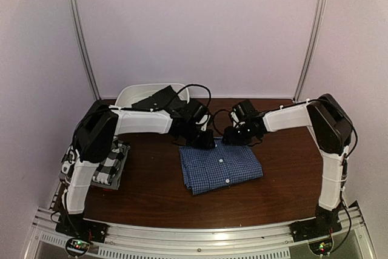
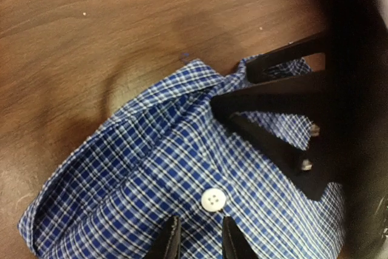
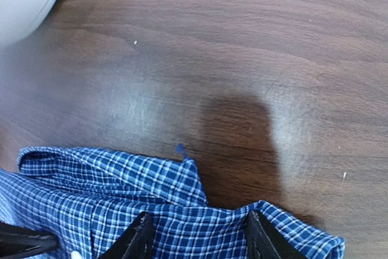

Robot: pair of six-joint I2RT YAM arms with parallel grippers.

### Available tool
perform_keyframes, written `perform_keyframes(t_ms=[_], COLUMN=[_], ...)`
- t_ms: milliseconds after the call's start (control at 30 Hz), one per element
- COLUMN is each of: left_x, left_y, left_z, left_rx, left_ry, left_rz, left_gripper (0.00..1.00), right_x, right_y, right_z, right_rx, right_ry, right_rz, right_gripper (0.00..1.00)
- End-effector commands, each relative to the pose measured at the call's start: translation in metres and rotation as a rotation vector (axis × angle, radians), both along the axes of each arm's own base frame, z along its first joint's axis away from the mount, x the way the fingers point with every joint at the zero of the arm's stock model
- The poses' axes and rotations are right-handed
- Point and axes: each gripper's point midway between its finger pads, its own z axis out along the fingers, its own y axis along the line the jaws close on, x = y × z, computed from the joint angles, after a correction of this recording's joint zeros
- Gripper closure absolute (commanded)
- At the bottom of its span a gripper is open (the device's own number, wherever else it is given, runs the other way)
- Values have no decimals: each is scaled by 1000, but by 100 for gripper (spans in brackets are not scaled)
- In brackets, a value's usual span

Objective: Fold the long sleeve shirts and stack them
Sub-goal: Smooth out the square-folded shirt at the center of the board.

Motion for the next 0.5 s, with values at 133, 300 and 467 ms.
perform_keyframes(t_ms=[133, 300, 467], left_x=[22, 31, 33], left_y=[11, 20, 21], left_z=[-40, -48, -50], left_rx=[32, 35, 36], left_ry=[39, 53, 53], left_rz=[26, 39, 31], left_gripper=[75, 75, 76], right_x=[8, 3, -30], right_y=[-22, -26, -16], right_z=[11, 52, 81], right_rx=[119, 85, 22], right_ry=[24, -59, -120], right_rz=[-48, -51, -30], right_gripper=[47, 46, 45])
